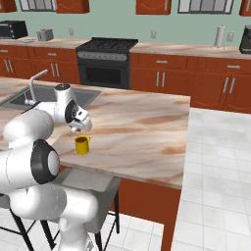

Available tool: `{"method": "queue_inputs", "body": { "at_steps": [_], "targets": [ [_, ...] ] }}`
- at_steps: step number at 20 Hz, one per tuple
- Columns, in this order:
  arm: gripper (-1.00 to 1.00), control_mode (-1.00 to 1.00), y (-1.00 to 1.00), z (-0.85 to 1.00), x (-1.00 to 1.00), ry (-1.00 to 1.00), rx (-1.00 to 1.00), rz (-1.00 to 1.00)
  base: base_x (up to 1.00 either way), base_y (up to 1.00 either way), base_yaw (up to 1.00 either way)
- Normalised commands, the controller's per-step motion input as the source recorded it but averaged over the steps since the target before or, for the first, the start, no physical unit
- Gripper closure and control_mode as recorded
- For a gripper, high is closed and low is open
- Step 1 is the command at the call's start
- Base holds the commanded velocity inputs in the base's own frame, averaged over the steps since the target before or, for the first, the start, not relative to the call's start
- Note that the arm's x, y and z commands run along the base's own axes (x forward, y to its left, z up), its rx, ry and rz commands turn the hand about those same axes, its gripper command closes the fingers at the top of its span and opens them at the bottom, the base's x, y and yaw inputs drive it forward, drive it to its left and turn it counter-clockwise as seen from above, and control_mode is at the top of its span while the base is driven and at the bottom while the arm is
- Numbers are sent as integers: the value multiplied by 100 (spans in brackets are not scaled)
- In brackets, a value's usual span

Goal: Pick up the marshmallow and place it in the cup of hot chocolate on the dining counter.

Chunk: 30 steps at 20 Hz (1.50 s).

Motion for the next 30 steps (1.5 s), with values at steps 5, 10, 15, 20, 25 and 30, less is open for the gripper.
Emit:
{"method": "queue_inputs", "body": {
  "at_steps": [5,10,15,20,25,30],
  "targets": [
    [100,-100,1,-52,73,1,0,0,0,0,0],
    [100,-100,4,-30,46,3,0,0,0,0,0],
    [100,-100,5,-2,0,2,0,-3,0,0,0],
    [100,-100,1,0,0,0,0,-5,0,0,0],
    [100,-100,0,0,-18,0,0,-5,0,0,0],
    [100,-100,0,0,-44,0,0,-4,0,0,0]
  ]
}}
